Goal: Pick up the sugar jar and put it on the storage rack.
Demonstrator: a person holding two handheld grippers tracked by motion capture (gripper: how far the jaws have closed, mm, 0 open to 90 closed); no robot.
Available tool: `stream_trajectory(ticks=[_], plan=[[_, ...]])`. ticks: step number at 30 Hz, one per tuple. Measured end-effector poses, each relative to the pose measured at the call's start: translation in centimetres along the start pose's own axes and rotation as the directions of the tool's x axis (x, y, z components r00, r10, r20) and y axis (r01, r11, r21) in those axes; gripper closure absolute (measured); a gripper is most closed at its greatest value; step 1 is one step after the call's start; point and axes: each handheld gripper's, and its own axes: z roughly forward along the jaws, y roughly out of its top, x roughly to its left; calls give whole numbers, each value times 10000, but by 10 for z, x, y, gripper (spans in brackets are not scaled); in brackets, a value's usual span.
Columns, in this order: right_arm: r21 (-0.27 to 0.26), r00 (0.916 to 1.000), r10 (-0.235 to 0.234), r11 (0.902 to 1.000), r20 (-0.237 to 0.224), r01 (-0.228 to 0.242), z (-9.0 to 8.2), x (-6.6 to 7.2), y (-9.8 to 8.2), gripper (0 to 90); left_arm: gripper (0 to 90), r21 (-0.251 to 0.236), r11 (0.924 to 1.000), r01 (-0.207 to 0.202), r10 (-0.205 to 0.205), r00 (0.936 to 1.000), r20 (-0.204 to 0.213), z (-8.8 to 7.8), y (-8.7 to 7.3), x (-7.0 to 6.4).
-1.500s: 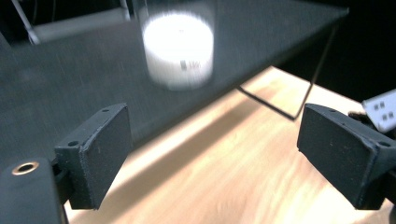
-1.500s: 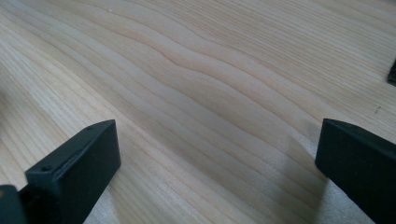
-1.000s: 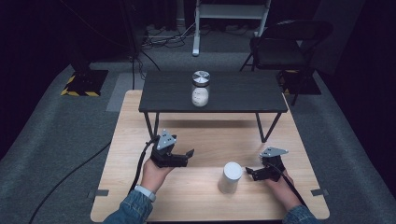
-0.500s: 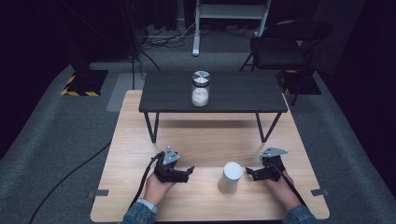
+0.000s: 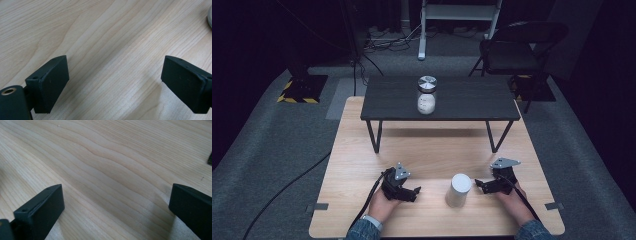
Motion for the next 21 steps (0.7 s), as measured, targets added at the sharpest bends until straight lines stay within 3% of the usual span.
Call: stream_trajectory(ticks=[7,21], plan=[[-1,10000,-3,10000,-4,3,0,0,0,0,64,223,9996,-163,168,9996,-227,3,3,-6],[0,10000,-21,10000,-27,21,0,0,0,0,13,352,9994,71,-56,9990,-445,5,6,-9]])
